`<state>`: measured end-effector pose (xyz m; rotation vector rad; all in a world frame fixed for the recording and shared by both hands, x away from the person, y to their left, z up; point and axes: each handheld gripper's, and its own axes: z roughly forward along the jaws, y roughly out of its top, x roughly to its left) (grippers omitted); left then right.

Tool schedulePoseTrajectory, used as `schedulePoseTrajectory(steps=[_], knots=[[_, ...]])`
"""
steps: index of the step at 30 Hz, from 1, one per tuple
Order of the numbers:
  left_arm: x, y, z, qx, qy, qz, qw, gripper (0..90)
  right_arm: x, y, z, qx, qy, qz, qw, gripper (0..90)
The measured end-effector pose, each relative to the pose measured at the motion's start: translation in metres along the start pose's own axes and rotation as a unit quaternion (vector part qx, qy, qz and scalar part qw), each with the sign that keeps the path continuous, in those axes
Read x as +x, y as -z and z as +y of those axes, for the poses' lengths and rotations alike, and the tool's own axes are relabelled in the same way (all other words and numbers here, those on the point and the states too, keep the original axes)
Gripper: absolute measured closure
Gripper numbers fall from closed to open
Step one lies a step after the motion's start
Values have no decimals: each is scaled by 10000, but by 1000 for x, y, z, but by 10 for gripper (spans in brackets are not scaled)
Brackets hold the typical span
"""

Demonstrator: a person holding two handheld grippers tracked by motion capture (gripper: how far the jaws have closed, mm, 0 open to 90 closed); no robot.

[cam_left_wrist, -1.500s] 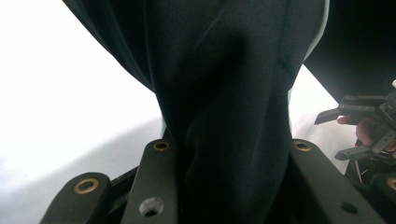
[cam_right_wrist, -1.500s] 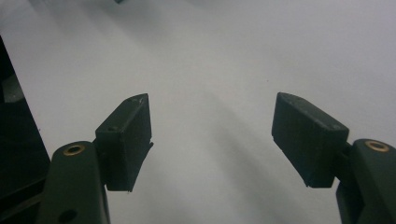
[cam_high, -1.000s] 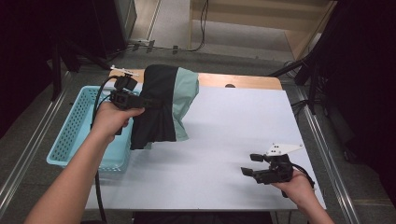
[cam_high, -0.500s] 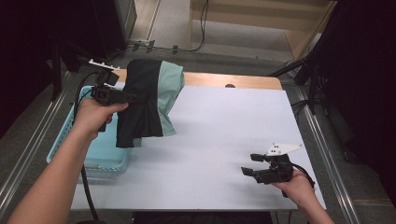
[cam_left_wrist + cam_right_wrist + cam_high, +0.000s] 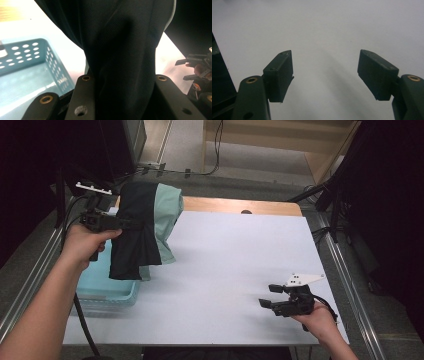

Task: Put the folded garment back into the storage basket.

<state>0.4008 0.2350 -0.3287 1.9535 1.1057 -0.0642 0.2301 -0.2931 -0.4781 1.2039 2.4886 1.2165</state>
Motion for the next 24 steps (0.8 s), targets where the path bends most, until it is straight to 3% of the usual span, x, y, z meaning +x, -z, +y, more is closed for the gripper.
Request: schedulePoseTrajectory(steps=[14,24], knots=[[23,28,-16,-35,139,151,9998,701,-1,0,0,-18,11,-30,10000,270],[39,35,-37,27,261,199,9995,701,-2,0,-1,3,10,-54,10000,270]])
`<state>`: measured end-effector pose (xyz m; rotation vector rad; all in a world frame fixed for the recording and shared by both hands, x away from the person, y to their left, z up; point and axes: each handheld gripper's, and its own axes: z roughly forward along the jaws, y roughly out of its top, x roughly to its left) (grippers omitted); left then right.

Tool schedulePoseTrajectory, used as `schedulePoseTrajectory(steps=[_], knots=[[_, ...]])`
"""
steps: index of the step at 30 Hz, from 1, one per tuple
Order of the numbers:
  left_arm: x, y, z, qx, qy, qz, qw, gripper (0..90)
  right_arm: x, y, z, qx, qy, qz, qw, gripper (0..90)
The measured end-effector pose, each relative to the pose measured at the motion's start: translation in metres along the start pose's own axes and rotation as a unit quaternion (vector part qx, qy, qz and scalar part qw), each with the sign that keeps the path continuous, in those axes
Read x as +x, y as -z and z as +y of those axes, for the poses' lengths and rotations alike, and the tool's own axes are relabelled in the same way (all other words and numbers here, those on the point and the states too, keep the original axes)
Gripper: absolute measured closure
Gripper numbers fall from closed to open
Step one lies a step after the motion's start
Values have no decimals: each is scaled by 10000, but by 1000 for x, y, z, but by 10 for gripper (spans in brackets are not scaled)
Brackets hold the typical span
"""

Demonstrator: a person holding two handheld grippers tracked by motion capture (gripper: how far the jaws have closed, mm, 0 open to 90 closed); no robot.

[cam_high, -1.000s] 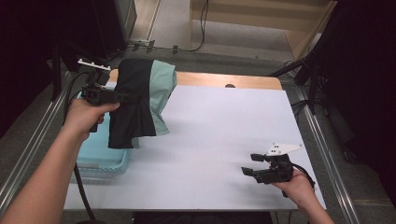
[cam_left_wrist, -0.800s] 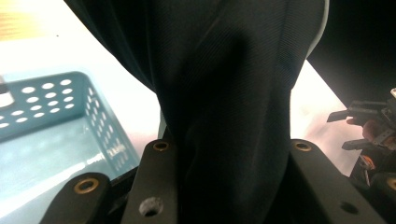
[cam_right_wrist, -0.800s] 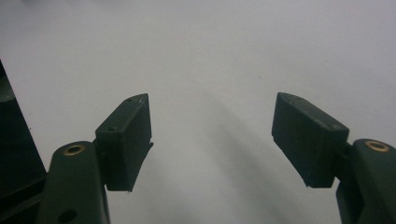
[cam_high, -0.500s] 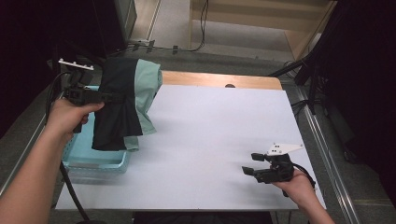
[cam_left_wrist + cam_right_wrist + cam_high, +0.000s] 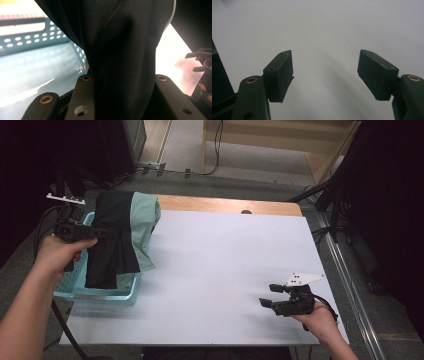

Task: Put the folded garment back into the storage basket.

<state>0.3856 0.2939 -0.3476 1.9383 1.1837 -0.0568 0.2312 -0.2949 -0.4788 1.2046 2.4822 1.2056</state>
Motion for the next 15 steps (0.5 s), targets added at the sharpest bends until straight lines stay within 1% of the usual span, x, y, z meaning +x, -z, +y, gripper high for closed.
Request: schedulePoseTrajectory(steps=[15], knots=[[24,13,-31,-5,244,28,9997,700,-2,0,0,6,-60,-10,10000,270]])
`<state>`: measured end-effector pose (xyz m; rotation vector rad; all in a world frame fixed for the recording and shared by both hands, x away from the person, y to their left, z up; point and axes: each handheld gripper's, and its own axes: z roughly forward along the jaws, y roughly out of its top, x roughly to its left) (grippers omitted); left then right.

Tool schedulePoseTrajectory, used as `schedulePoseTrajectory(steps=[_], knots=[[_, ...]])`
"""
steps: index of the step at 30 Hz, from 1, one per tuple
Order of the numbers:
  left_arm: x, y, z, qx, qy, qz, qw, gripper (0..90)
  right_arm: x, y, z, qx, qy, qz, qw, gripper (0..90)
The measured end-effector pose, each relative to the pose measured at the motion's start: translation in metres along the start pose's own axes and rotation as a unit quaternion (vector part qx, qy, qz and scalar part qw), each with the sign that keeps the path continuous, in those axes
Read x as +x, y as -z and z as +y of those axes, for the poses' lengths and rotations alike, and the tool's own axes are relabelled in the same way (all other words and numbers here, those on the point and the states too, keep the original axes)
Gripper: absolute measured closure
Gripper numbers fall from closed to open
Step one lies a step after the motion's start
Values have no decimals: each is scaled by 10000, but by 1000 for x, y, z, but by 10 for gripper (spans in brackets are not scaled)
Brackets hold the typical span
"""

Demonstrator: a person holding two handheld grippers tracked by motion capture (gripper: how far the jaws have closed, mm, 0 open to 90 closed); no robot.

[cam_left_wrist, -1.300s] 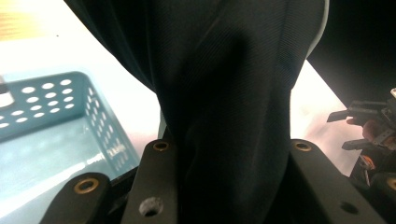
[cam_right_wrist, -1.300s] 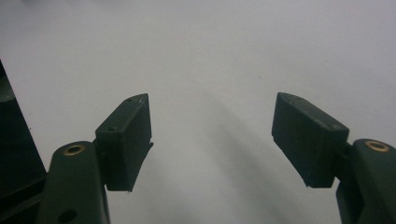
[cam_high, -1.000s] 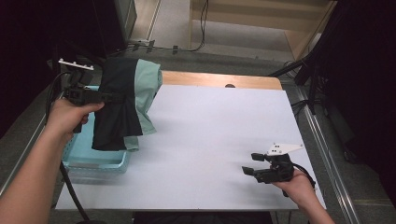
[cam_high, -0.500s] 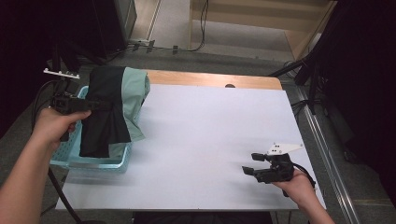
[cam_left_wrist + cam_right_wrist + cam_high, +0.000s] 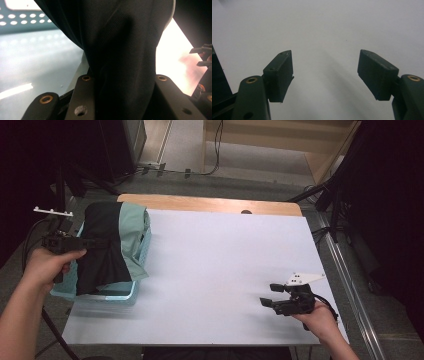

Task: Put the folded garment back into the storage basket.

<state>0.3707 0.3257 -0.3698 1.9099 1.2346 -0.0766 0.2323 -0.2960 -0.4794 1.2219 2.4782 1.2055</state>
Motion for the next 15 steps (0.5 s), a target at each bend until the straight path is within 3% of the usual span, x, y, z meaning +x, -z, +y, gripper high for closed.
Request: schedulePoseTrajectory(steps=[6,15], knots=[[8,6,-10,6,58,1,10000,700,0,0,0,-2,10,-11,10000,270],[18,22,-22,42,116,170,9998,699,-1,-1,0,9,22,-29,10000,270]])
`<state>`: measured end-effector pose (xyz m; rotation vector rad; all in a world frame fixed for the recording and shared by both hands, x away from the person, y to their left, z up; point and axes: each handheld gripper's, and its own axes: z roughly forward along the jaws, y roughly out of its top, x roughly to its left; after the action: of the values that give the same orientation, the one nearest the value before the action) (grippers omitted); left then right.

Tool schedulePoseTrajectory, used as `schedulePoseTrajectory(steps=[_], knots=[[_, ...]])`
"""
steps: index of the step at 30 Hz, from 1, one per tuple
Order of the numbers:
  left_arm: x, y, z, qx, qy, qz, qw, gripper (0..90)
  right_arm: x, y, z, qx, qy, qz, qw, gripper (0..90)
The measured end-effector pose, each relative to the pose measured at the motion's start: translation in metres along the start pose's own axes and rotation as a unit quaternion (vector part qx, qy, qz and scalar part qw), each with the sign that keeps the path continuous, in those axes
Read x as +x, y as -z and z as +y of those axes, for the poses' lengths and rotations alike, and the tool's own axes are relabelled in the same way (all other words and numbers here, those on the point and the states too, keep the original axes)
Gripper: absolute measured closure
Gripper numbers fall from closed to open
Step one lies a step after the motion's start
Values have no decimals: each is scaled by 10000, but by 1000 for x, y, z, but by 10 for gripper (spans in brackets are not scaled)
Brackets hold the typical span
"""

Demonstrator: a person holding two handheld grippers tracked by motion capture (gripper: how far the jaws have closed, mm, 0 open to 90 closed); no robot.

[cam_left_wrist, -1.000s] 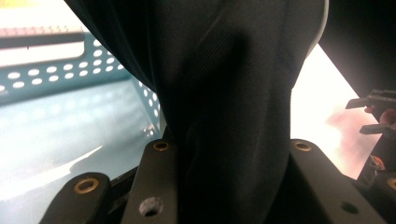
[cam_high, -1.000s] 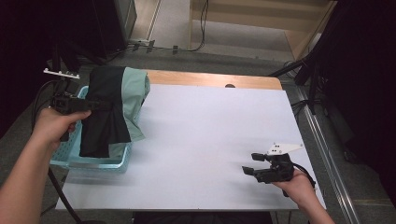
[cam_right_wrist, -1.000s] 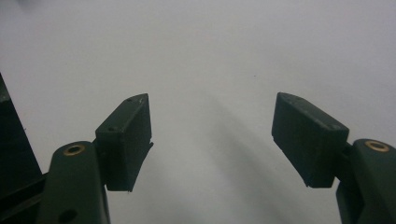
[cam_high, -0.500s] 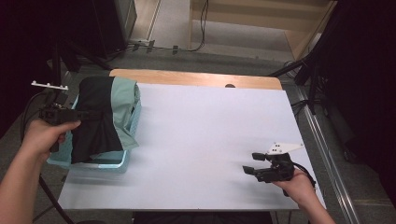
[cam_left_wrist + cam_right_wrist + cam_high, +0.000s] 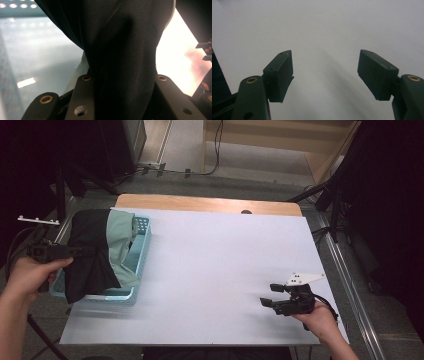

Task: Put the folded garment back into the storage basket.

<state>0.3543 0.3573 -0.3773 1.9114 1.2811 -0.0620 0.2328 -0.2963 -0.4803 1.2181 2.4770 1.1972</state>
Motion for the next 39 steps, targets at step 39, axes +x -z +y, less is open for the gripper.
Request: schedulePoseTrajectory(steps=[39], knots=[[14,-54,0,374,127,299,9988,693,0,1,0,-22,-1,2,10000,270]])
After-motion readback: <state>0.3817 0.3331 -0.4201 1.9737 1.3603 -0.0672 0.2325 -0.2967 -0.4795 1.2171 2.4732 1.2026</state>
